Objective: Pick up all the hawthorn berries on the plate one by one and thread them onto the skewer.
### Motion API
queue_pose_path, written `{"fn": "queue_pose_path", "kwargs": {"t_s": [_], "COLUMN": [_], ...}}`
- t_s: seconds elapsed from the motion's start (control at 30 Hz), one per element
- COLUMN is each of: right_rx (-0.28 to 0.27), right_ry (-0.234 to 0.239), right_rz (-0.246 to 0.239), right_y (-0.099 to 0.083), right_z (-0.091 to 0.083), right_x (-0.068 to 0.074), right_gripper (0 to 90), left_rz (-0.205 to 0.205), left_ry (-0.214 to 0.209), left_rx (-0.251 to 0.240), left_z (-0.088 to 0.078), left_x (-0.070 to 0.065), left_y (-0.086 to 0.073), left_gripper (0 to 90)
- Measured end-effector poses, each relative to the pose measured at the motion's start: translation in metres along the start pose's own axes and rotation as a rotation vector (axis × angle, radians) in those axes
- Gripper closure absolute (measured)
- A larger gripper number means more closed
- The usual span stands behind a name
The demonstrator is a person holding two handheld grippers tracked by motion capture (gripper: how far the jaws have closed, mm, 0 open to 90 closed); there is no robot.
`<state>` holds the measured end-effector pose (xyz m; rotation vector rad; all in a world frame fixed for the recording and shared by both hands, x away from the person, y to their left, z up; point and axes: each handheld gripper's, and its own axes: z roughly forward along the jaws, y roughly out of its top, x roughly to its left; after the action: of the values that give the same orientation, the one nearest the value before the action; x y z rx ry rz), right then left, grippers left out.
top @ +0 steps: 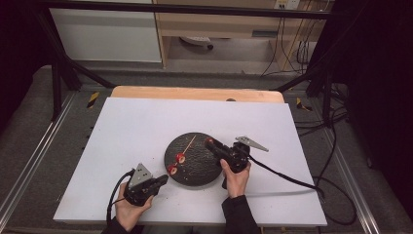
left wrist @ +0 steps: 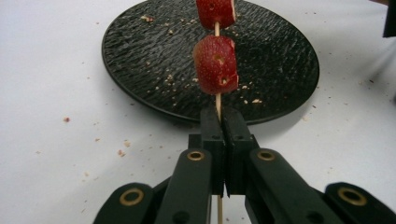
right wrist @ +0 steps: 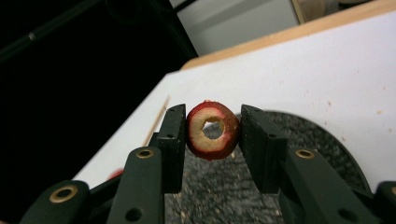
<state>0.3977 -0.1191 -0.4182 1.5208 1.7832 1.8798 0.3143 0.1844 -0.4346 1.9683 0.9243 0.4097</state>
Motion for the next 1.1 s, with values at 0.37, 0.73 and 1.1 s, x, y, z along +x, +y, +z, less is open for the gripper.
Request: {"fn": "queue_pose_path", "kwargs": {"t_s": [0.37, 0.73, 1.1], "right_rx": [-0.110, -0.219, -0.249], "right_ry": [0.022, 0.028, 0.040], "right_rz": [0.049, 0.119, 0.145], "right_y": [0.011, 0.016, 0.015], "right_z": [-0.001, 0.000, 0.000], "right_x": [0.000, 0.000, 0.000], "right_gripper": [62.8, 62.9, 62.9], "left_rz": [0.016, 0.009, -0.001], "left_ry": [-0.011, -0.028, -0.039], "left_rx": [-0.004, -0.029, -0.046], "left_z": [0.006, 0.014, 0.019], "left_x": [-0.014, -0.028, -0.037], "left_y": [0.005, 0.011, 0.016], "left_gripper": [88.3, 88.3, 88.3]}}
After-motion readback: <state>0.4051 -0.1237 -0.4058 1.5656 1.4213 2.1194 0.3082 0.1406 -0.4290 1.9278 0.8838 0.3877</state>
